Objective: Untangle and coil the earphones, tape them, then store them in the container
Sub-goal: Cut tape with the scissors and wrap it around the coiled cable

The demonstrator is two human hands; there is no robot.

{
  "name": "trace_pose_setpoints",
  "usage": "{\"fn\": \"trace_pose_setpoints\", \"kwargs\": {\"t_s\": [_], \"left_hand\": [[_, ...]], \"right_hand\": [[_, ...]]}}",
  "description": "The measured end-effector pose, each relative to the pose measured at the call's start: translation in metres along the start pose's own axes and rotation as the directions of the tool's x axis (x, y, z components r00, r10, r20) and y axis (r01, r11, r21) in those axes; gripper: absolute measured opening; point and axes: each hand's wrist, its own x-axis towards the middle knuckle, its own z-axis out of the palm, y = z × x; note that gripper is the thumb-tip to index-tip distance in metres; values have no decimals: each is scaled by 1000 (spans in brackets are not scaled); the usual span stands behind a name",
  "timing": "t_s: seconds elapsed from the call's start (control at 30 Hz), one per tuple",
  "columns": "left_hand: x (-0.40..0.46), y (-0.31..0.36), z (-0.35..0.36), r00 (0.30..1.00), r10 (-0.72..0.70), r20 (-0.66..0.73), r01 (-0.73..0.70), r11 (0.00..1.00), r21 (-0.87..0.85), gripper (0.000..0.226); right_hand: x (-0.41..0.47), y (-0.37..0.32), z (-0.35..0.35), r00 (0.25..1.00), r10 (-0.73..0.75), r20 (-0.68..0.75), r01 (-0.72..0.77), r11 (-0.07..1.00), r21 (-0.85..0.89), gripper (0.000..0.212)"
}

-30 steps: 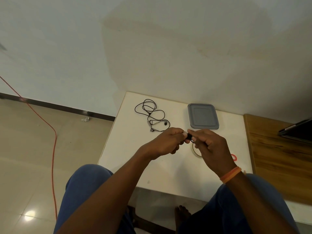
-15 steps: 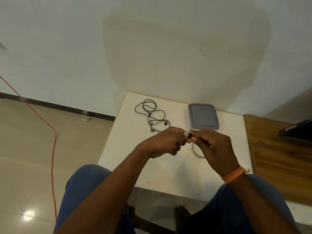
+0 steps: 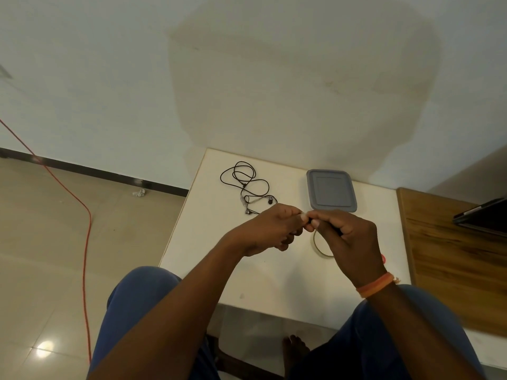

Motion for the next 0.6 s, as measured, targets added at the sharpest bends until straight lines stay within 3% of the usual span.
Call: {"fn": "trace_pose_setpoints", "kwargs": {"t_s": [0.1, 0.3, 0.43, 0.6], "left_hand": [[0, 0, 0, 999, 32, -25, -29, 989, 146, 33], [3, -4, 5, 975, 191, -110, -105, 842, 529, 13], [2, -4, 12, 949, 254, -187, -128, 852, 508, 32], [3, -6, 18, 925, 308, -221, -137, 815, 564, 25]], "right_hand": [[-1, 4, 0, 999, -14, 32, 13, 1000, 27, 41], [-1, 6, 0, 998, 65, 22, -66, 997, 42, 30], [0, 2, -3, 980, 194, 42, -198, 970, 140, 35], [1, 5, -3, 941, 321, 106, -337, 915, 220, 31]]}}
